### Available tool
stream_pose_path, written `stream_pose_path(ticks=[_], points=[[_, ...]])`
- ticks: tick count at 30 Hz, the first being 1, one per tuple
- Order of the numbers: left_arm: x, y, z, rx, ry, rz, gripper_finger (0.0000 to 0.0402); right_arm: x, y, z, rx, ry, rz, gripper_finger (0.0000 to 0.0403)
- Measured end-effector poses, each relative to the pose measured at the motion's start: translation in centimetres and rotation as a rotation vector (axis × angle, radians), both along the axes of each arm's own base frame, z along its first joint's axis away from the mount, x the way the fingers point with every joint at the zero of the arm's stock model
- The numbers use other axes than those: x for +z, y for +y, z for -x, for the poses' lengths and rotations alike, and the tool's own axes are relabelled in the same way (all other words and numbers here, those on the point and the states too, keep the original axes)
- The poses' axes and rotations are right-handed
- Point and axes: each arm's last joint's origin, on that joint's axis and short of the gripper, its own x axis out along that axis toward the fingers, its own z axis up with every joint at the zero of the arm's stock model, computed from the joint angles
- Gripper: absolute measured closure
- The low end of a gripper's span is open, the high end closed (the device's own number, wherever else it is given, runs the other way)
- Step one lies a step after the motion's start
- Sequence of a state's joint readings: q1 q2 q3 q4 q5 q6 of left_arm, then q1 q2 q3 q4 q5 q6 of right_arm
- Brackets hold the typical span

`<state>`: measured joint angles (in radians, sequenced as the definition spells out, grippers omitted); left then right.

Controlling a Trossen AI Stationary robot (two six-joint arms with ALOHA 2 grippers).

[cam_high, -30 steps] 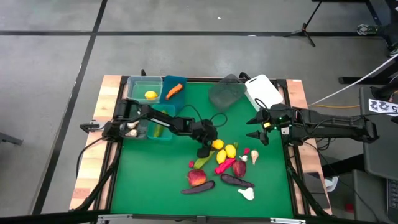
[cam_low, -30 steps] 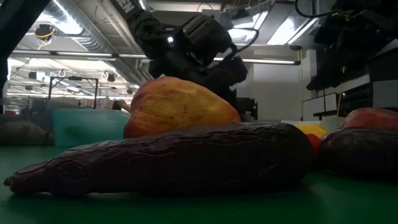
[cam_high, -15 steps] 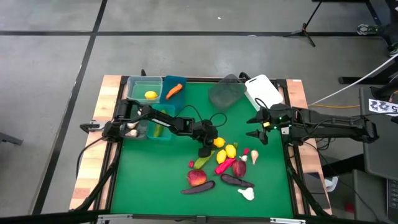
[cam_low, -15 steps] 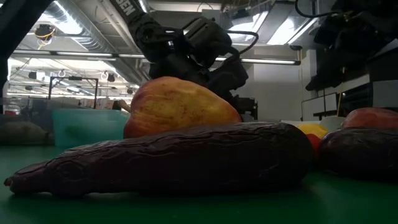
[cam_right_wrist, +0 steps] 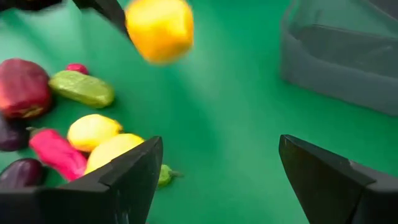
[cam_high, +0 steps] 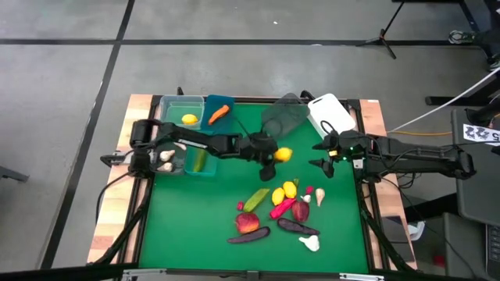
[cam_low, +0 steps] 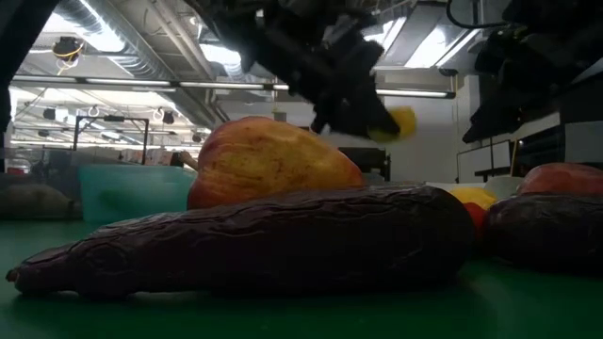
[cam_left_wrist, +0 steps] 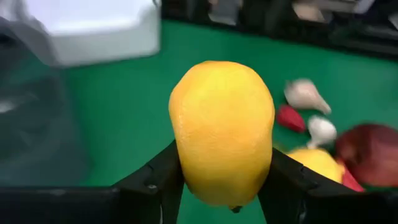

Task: Sort produce into baskets
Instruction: Put the yellow lemon into the right black bin

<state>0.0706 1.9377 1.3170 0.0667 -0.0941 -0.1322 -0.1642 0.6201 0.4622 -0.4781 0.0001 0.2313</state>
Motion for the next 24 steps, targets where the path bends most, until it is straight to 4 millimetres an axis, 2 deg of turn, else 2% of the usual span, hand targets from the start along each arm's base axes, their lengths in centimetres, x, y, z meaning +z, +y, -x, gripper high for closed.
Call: stream_pose_path(ticks=[3,9,16,24], points=[[1.4,0.9,0.5,0.046,-0.029,-0.022,0.0239,0.0,0.0,0.0,-0.01,0.0,0.002,0.0084],[2.8,2.6,1.1,0.124,-0.065,-0.06,0.0239,0.0,0.0,0.0,-0.029,-0.005,-0.022,0.0084],[2.9,4.7,1.4,0.218,-0.082,-0.005,0.0239,0.0,0.0,0.0,-0.041,-0.006,-0.034,0.0084],[3.1,5.0,1.4,0.23,-0.118,0.002,0.0239,0.0,0.0,0.0,-0.044,-0.004,-0.039,0.0084]])
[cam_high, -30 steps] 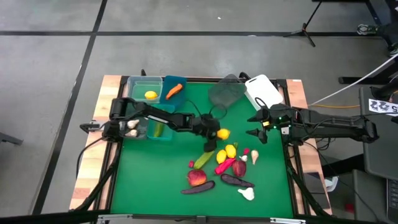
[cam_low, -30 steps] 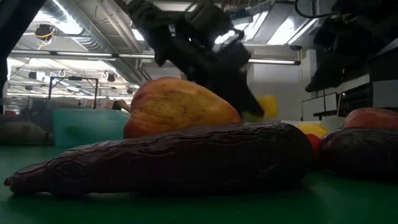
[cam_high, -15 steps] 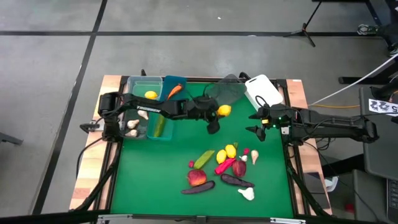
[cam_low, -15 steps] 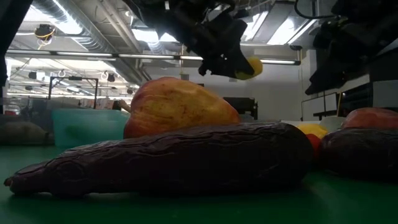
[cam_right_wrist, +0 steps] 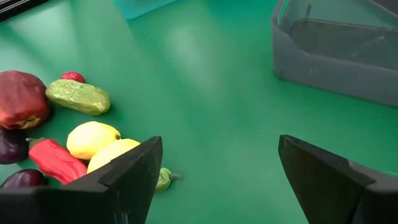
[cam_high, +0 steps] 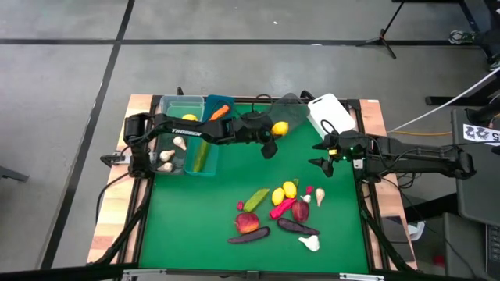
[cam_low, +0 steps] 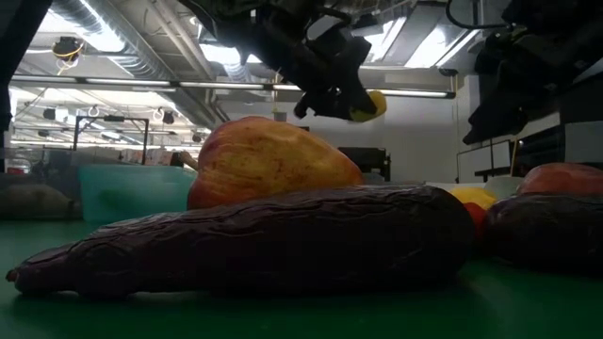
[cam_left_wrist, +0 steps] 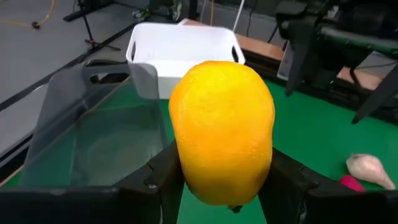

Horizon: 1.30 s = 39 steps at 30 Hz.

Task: Sort produce into baskets
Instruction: Put the yellow lemon into the right black bin

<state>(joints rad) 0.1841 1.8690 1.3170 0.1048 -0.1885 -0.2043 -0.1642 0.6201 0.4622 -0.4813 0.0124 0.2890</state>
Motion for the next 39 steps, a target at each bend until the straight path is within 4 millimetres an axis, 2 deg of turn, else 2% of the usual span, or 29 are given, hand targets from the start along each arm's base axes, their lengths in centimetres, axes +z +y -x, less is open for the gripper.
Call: stream_pose_path(ticks=[4,9,15,20,23,33,35,39], points=[[0.2,0.1,-0.1,0.004,-0.015,0.003,0.0239,0.0,0.0,0.0,0.0,0.0,0.0,0.0084],[1.7,0.6,-0.5,0.003,-0.05,-0.035,0.0239,0.0,0.0,0.0,-0.004,0.0,0.0,0.0084],[4.1,2.7,-0.7,0.056,-0.107,-0.084,0.0239,0.0,-0.1,0.0,-0.029,0.003,0.019,0.0084],[4.7,4.6,-0.3,0.103,-0.124,-0.086,0.0239,0.0,-0.1,0.0,-0.034,0.004,0.022,0.0084],[4.3,5.6,-0.2,0.136,-0.123,-0.062,0.0239,0.0,-0.1,0.0,-0.037,0.003,0.019,0.0084],[0.0,8.3,-0.8,0.203,-0.027,0.0,0.0239,0.1,-0.2,0.0,-0.054,-0.008,0.016,0.0084],[-0.4,8.9,-1.1,0.214,0.001,0.012,0.0239,0.1,-0.2,0.0,-0.06,-0.007,0.02,0.0084],[0.0,9.8,-1.7,0.23,0.026,0.023,0.0239,0.1,-0.2,0.0,-0.07,-0.006,0.027,0.0084]])
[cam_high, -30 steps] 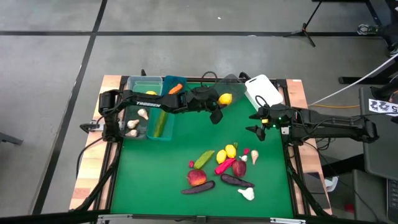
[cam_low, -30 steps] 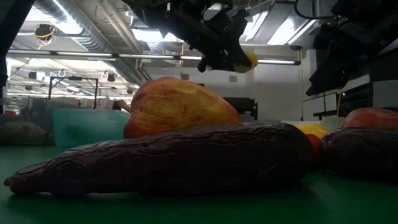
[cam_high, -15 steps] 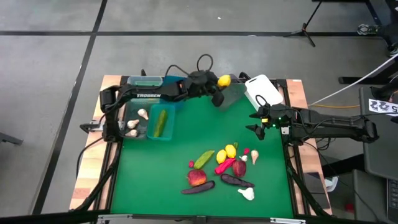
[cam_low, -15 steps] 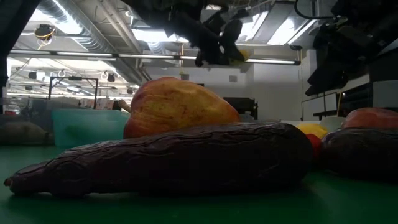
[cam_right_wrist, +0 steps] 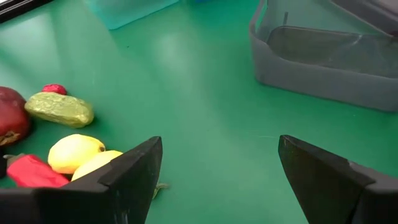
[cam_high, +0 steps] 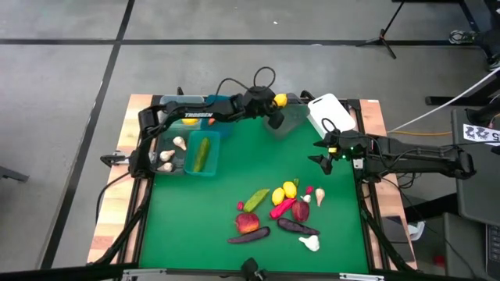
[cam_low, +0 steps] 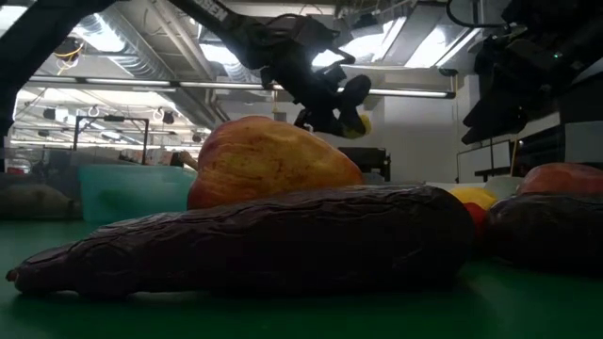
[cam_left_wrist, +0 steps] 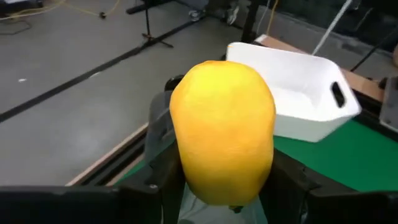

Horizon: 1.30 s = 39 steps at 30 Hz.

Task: Sort produce into baskets
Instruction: Put the yellow lemon into the right black bin

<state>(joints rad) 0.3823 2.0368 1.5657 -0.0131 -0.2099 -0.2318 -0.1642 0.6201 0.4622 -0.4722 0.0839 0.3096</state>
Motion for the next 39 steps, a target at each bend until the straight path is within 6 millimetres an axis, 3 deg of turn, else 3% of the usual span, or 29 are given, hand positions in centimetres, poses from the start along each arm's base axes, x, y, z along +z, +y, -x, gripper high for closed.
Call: stream_pose_path(ticks=[39], points=[[-0.04,-0.5,-0.78,-0.02,-0.005,0.017,0.0239,0.02,-0.26,0.07,-0.09,0.002,0.033,0.0084]])
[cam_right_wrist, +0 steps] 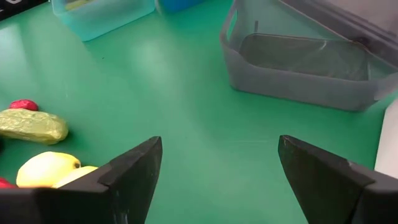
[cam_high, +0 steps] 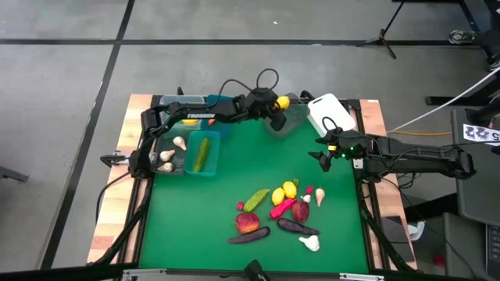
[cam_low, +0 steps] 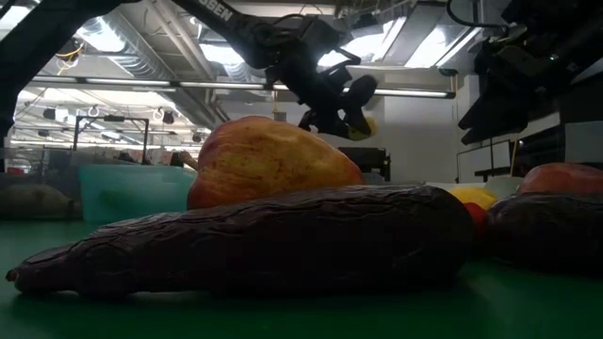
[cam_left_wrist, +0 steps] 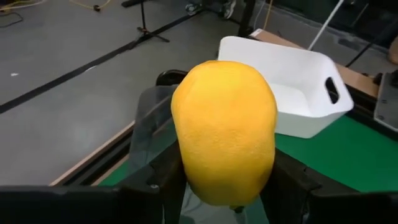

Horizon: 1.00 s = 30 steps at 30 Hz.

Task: Sort produce into baskets
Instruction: Put the yellow lemon into the right black bin

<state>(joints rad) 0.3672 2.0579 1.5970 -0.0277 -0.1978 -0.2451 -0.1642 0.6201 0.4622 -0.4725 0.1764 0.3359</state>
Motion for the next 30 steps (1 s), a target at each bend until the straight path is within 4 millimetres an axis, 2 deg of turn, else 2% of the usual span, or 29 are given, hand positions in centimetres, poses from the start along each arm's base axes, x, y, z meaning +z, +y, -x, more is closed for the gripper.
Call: stream_pose_path(ticks=[9,14,22,26,30], points=[[0.5,0.2,-0.2,-0.052,-0.03,-0.047,0.0238,0.1,-0.1,0.0,-0.028,-0.008,0.015,0.0084],[-0.3,1.0,-0.9,-0.054,-0.02,-0.048,0.0238,0.2,-0.2,0.0,-0.082,-0.027,0.008,0.0084],[-1.1,2.4,-3.2,-0.073,0.182,0.031,0.0238,0.2,-0.2,0.0,-0.103,-0.04,-0.022,0.0084],[-1.2,2.8,-3.6,-0.059,0.204,0.059,0.0238,0.2,-0.2,0.0,-0.092,-0.034,-0.006,0.0084],[-2.2,3.7,-3.3,-0.043,0.214,0.134,0.0238,0.2,-0.2,0.0,-0.084,-0.031,0.002,0.0084]])
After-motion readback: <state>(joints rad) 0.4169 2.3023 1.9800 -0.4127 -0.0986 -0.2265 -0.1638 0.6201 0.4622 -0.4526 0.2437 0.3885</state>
